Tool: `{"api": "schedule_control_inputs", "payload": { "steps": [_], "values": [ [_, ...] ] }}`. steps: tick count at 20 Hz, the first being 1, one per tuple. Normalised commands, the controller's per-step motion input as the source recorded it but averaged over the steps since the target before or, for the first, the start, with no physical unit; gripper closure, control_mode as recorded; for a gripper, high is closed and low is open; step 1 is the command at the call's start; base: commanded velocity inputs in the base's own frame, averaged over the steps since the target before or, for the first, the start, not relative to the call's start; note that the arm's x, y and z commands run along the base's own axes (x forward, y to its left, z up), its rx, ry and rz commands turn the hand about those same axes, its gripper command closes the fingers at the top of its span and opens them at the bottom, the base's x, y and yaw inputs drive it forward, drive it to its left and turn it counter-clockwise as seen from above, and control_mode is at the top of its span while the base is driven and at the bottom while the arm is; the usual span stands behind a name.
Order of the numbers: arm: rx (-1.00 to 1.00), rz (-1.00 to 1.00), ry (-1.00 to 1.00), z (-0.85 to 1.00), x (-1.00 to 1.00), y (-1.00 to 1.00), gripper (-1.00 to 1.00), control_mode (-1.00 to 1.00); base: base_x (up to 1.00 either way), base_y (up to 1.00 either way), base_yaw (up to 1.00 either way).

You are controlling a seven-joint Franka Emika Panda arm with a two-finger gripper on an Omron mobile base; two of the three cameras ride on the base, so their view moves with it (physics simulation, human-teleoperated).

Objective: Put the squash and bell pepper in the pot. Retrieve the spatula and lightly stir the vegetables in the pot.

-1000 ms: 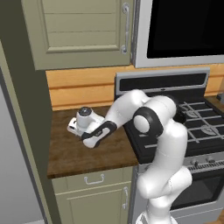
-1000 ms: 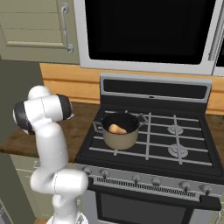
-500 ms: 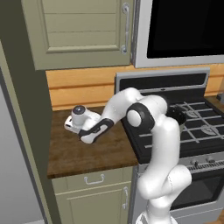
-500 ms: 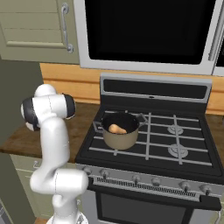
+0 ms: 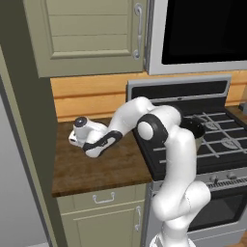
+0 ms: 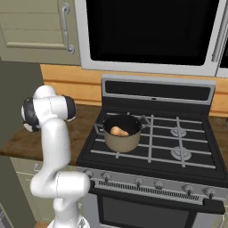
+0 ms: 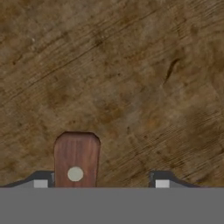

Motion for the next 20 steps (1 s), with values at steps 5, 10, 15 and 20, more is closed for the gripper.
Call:
{"api": "schedule_control_inputs", "payload": {
  "steps": [5, 10, 15, 20],
  "values": [
    [0.00, 0.00, 0.00, -0.36, -0.40, -0.34, 1.00, -1.00, 0.00, 0.00, 0.00],
    [0.07, 0.00, 0.00, -0.09, -0.25, -0.30, 1.00, -1.00, 0.00, 0.00, 0.00],
    [0.10, 0.00, 0.00, 0.03, -0.26, -0.23, 1.00, -1.00, 0.00, 0.00, 0.00],
    [0.12, 0.00, -0.05, 0.73, -0.68, -0.14, 1.00, -1.00, 0.00, 0.00, 0.00]
  ]
}}
